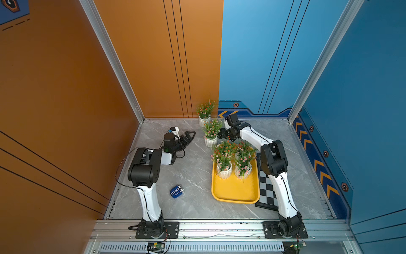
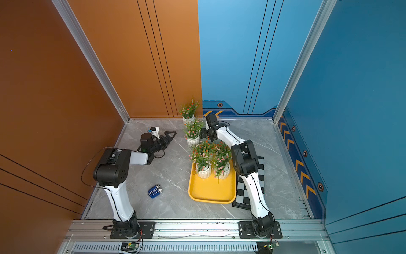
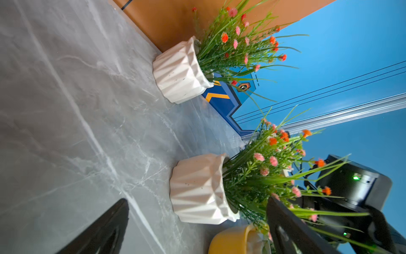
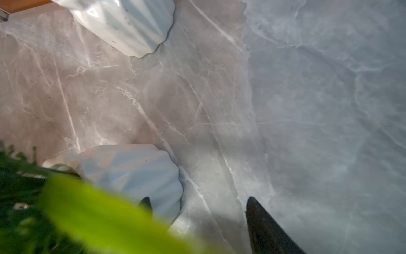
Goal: Put the potted gypsophila into the storage box
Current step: Pick up the baby's breath potted plant from the center of the board.
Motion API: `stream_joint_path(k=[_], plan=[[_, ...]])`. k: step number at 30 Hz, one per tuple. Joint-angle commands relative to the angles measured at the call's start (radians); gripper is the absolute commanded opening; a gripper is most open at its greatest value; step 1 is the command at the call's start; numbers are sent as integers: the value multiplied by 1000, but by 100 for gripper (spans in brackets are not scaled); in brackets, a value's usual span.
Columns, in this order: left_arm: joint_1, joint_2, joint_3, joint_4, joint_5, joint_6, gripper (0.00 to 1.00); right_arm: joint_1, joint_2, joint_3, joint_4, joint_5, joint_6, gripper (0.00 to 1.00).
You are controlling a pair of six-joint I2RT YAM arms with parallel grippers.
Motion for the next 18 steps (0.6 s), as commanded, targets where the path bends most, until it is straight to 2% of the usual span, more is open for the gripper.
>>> stream_joint_path(k=[1,4,9,18], plan=[[-18,-48,-19,-25,-51,76,98,9,-26,27,6,-2,28,70],[-36,-61,-12,-83,-79,131,98,12,-50,14,1,11,43,70],[-25,-46,11,-98,-46,155,98,25,-69,1,-30,16,48,69],[-52,-107,107,-399,-3,350,98,37,-89,22,-41,18,66,67]])
